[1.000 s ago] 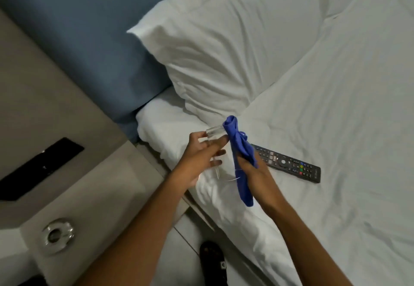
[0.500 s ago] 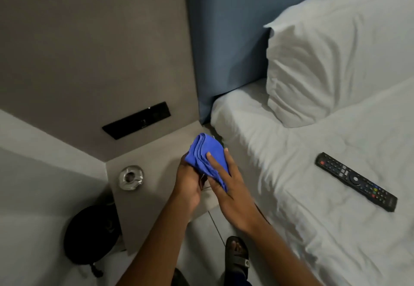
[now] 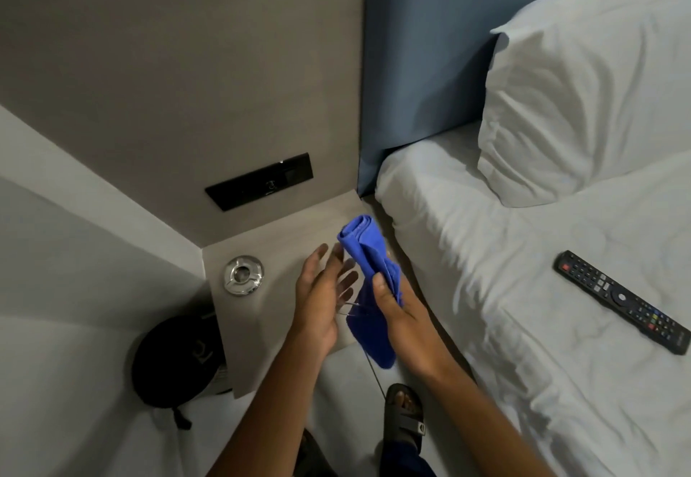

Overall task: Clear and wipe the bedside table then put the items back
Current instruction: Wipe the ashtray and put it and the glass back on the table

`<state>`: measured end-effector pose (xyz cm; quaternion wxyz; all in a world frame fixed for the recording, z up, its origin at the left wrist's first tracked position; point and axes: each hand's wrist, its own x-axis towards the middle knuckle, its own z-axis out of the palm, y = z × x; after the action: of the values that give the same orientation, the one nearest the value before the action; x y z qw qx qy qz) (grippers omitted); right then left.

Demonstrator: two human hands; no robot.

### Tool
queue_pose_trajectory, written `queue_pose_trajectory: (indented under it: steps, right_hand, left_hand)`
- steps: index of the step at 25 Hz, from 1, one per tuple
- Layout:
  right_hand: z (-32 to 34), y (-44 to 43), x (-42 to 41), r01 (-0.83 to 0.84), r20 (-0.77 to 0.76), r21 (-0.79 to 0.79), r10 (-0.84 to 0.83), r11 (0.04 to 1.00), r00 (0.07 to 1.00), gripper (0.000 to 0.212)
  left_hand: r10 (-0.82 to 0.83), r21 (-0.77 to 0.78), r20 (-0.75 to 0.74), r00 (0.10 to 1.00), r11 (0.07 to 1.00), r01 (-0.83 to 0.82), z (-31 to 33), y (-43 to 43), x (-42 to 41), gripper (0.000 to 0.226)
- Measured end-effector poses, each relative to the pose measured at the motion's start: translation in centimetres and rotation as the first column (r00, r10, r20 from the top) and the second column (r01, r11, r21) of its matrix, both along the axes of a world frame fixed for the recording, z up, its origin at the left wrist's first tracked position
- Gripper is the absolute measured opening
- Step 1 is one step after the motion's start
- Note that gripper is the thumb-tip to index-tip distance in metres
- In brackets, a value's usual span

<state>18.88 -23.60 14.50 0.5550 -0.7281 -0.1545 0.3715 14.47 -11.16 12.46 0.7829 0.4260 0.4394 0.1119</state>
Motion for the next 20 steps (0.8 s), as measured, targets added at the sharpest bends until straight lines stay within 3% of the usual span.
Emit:
queue_pose_trajectory:
  steps: [2,5,9,11,14,18,20]
  right_hand:
    - [-0.4,-0.7,-1.1,0.031,-0.054,0.024,-0.029,0.999,0.998,0.065]
    - [0.0,0.1,-0.2,0.119,-0.151,0.075,-0.106,0.99,0.983,0.049]
    - [0.3,0.9,2.0,0.14,-0.118,0.087,-0.129,0.986,0.985,0.055]
    - [-0.3,1.0,2.7,0.106,-0.1,0.071,-0.099,0.992,0.99,0.051]
    - [-1.5,1.4,2.9,0.052,-0.068,0.014,-0.051,0.999,0.996,0.048]
    - [-2.5,1.4,3.7,0.119,-0.275,0.067,-0.096,0.991,0.957,0.049]
    - [-3.3,0.7,5.1,0.302,-0.493,0.092,-0.22,0.949,0.842,0.049]
  left_hand:
    - [-0.019,-0.017,-0.015,1.0,1.0,0.018,-0.1,0.2,-0.4,0.037]
    - [-0.158,0.068,-0.056,0.986,0.984,0.162,0.4,0.2,-0.6,0.048]
    - [-0.307,0.193,-0.029,0.951,0.932,0.307,0.3,1.8,-0.4,0.047]
    - [-0.315,0.138,-0.044,0.948,0.938,0.318,-0.1,2.5,0.0,0.038]
    - [-0.323,0.035,-0.1,0.941,0.944,0.328,-1.1,3.4,0.1,0.054]
    - [-0.37,0.037,-0.215,0.904,0.922,0.386,-2.6,4.6,-0.2,0.069]
    - [-0.396,0.051,-0.254,0.882,0.906,0.421,-3.8,5.4,0.1,0.067]
